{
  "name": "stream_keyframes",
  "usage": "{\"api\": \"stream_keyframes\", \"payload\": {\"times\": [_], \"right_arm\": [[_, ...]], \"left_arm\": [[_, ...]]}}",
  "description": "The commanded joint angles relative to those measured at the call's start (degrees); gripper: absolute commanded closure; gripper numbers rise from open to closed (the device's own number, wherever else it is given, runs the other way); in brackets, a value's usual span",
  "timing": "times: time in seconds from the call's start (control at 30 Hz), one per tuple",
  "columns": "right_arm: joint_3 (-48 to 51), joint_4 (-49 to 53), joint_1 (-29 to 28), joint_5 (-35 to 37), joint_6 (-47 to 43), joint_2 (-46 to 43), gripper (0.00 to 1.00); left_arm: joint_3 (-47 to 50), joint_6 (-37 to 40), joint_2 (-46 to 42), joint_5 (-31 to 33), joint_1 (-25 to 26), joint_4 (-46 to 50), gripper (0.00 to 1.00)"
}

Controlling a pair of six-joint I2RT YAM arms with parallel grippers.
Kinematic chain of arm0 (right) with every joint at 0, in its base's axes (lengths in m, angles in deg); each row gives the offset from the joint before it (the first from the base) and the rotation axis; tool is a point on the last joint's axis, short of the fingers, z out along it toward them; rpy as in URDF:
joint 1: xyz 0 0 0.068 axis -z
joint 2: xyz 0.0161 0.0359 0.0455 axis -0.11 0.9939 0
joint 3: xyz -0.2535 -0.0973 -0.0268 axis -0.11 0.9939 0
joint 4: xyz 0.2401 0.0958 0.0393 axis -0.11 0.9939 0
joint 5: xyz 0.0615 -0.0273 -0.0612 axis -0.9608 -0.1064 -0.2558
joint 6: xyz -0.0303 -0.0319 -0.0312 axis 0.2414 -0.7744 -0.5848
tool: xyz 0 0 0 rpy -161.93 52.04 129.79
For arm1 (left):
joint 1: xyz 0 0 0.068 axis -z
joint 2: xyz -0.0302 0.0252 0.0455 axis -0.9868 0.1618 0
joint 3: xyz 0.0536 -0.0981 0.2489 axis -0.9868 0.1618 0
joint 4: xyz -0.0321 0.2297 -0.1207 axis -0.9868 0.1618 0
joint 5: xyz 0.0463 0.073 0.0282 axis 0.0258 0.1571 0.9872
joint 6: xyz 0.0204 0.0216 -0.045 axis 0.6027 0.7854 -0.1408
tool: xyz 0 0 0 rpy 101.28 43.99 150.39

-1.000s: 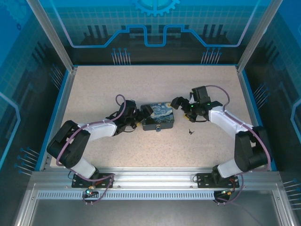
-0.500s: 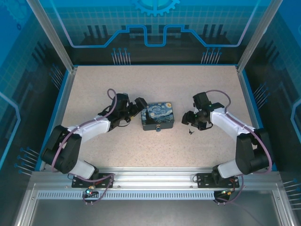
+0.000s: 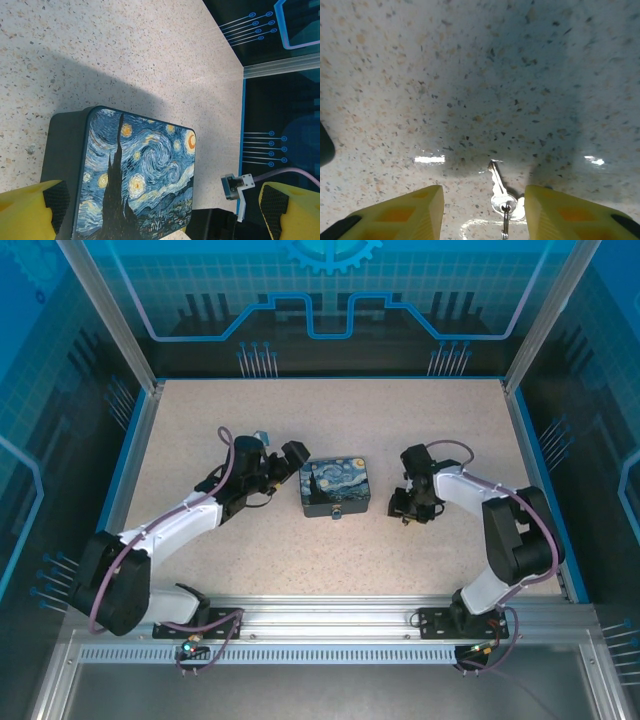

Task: Unlock the padlock with the key

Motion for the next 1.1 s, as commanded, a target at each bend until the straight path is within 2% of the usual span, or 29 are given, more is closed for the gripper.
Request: {"api": "stream_keyframes", "payload": {"times": [0.0, 0.47, 1.07], "right_arm": [[0.62, 0.06, -1.83, -0.55, 0.17, 0.45, 0.54], [3.66, 1.00, -7.39, 1.53, 5.36, 1.30, 0.54], [-4.52, 6.05, -9.06, 8.55, 2.82, 4.28, 0.50]], "left_arm": [[0.52, -0.02, -1.32, -1.34, 0.17, 1.10, 0.01], [1.20, -0.60, -0.13, -2.13, 0.07, -1.01, 0.01], [2.12, -0.87, -0.07, -2.49, 0.03, -2.06, 0.01]]}}
